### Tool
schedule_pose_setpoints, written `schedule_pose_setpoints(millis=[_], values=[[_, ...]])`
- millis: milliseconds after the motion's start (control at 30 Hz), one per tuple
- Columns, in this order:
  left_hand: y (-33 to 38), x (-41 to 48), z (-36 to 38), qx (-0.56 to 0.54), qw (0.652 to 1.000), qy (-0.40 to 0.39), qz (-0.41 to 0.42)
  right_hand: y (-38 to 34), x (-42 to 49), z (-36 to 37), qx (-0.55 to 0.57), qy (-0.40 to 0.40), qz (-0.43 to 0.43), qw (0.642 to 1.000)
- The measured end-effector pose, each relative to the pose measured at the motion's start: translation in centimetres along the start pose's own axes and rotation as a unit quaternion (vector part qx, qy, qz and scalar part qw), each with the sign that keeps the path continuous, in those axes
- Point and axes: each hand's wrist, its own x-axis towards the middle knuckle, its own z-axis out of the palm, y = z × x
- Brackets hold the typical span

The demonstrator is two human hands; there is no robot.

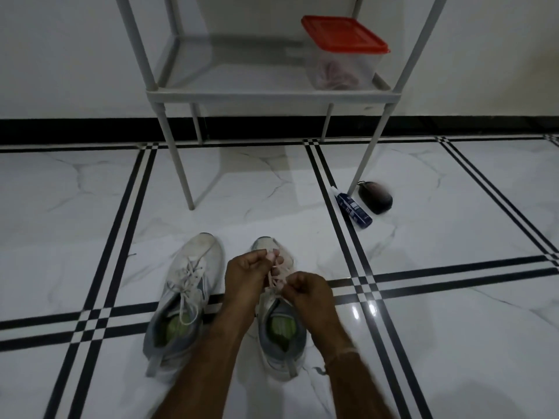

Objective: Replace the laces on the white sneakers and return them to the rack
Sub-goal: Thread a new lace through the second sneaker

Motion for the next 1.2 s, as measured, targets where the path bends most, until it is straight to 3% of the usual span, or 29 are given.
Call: schedule_pose_setpoints(millis=[100,200,300,333,400,600,767,800,867,933,1000,1067,1200], values=[[-2.2,0.9,-0.8,0.061,0.992,0.105,0.021,0.5,0.4,-0.4,0.079,0.079,0.052,0.992],[-4.3,1.0,-2.7,0.263,0.944,0.149,0.130,1.3,0.2,-0.8,0.071,0.108,0.052,0.990],[-5.7,0.8,-4.1,0.453,0.843,0.094,0.276,2.2,0.3,-0.8,-0.058,0.097,-0.034,0.993],[-6.1,0.6,-4.3,0.467,0.831,0.050,0.297,2.5,0.4,-0.8,-0.074,0.087,-0.061,0.992],[-6.3,-0.1,-4.5,0.459,0.838,-0.015,0.294,2.8,0.5,-0.9,-0.094,0.064,-0.096,0.989],[-5.4,0.1,-4.0,0.487,0.818,-0.024,0.304,4.1,1.0,-2.7,-0.131,-0.005,-0.091,0.987],[-5.8,0.6,-4.9,0.435,0.880,-0.079,0.177,4.5,0.1,-4.0,-0.317,0.086,-0.106,0.938],[-5.4,0.5,-5.0,0.414,0.893,-0.088,0.154,4.2,-0.1,-4.2,-0.291,0.071,-0.103,0.949],[-4.0,0.0,-4.6,0.311,0.942,-0.101,0.075,2.6,-0.5,-4.5,-0.096,0.016,-0.054,0.994],[-3.0,-0.5,-3.8,0.138,0.983,-0.102,-0.067,1.1,-0.8,-4.0,0.095,-0.042,-0.009,0.995],[-2.8,-0.9,-3.3,0.009,0.985,-0.101,-0.137,0.0,-1.4,-3.5,0.167,-0.066,-0.006,0.984],[-3.3,-1.1,-3.1,-0.066,0.982,-0.105,-0.144,-0.6,-2.0,-3.0,0.188,-0.070,-0.012,0.980],[-3.6,-1.3,-2.8,-0.131,0.980,-0.084,-0.126,-1.0,-1.7,-2.0,0.235,0.016,0.001,0.972]])
